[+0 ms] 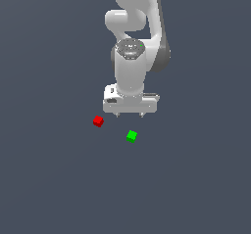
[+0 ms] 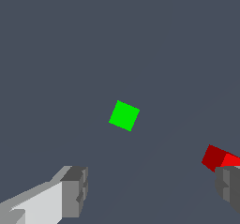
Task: Stack the red cube on top of the green cube.
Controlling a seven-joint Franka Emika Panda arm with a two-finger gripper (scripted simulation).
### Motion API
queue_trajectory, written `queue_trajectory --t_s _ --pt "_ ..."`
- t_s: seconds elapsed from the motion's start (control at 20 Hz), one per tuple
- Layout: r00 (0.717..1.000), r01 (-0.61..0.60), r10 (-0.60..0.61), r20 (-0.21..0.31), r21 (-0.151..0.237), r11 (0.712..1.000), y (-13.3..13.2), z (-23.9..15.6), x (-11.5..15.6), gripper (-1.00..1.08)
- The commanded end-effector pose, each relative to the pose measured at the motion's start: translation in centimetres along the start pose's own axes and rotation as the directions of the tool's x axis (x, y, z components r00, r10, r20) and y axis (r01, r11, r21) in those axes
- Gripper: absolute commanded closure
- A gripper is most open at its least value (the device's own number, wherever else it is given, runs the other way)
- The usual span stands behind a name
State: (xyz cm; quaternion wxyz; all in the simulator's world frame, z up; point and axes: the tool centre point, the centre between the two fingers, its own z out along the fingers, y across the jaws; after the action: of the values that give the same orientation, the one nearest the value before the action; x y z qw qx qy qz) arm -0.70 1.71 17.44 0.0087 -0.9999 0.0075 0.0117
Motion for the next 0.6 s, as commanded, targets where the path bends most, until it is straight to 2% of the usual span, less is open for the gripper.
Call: queue_trajectory --t_s 0.0,0.25,0.55 --pt "1.0 0.0 0.0 0.0 0.0 1.0 0.0 0.0 0.0 -0.92" --pt "1.0 -0.021 0.021 -0.002 -0.001 1.0 1.0 0.6 -0.2 -0.92" --pt "0.995 -0.103 0.103 -0.007 -0.004 0.995 4.7 2.7 -1.1 -0.92"
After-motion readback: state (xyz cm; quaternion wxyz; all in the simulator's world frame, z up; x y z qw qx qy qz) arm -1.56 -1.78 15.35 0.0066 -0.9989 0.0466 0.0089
